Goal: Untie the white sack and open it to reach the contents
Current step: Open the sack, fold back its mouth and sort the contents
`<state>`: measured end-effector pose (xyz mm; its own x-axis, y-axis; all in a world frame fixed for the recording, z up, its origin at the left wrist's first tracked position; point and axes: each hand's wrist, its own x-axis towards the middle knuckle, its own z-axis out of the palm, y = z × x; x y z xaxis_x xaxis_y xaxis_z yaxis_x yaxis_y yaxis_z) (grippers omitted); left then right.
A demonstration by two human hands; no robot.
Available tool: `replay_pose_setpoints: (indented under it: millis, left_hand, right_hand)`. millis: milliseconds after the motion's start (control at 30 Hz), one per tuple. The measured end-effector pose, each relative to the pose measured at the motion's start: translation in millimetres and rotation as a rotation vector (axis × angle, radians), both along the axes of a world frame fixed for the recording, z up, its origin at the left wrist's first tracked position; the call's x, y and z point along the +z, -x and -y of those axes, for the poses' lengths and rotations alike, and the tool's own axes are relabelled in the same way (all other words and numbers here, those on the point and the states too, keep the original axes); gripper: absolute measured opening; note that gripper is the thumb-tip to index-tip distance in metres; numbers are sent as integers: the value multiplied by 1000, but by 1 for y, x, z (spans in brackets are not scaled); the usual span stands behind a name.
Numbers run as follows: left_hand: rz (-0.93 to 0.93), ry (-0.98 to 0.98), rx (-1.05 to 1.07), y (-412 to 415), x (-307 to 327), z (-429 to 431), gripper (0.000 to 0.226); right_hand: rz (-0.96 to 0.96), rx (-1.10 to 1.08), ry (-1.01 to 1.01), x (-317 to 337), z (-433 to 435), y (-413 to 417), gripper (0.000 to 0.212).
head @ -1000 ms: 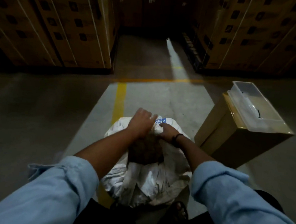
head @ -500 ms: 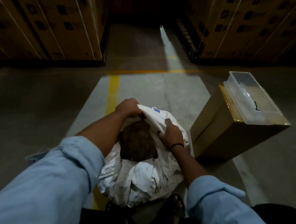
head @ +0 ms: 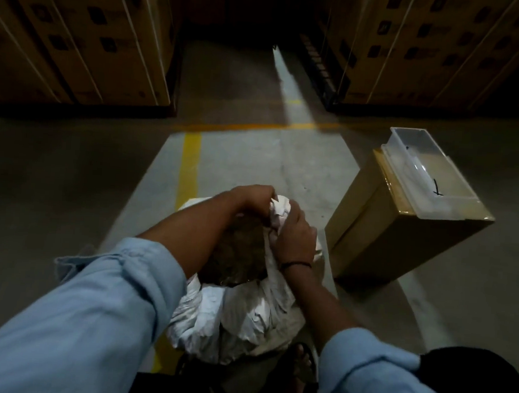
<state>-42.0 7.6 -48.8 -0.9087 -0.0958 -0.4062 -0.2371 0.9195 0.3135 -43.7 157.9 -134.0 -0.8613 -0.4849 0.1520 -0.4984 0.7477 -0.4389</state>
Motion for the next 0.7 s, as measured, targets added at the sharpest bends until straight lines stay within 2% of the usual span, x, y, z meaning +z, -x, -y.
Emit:
replay_pose_setpoints:
  millis: [67, 133, 200, 267, 333, 400, 467, 567, 633, 700]
  left_hand:
    - [85, -24, -55, 2, 6, 10, 33]
    - [48, 22, -38, 5, 6, 20, 39]
    - [-164, 259, -75, 2, 3, 20, 52]
    - [-478, 560, -304, -2, -6, 14, 67]
    - [-637, 617, -494, -9, -17, 5, 76]
    - [-556, 526, -498, -16, -30, -4, 81]
    - [-419, 416, -319, -21, -29, -14, 75]
    - [-338, 337, -142, -12, -16, -18, 53]
    - [-278, 251, -74, -5, -4, -12, 42]
    - [-216, 224, -56, 4, 5, -2, 33]
  right_hand:
    - [-172, -20, 41, -9, -4, -15, 79]
    - [-198, 41, 76, -9, -2, -14, 81]
    - [-92, 111, 96, 1, 2, -2, 82]
    - [88, 162, 109, 13, 3, 14, 88]
    - [248, 179, 136, 25, -2, 31, 87]
    - [413, 172, 241, 35, -12, 41, 77]
    - [478, 125, 351, 38, -18, 37, 71]
    - [323, -65, 355, 26, -16, 15, 77]
    - [221, -162, 164, 14, -17, -3, 85]
    - [89, -160, 40, 8, -21, -12, 80]
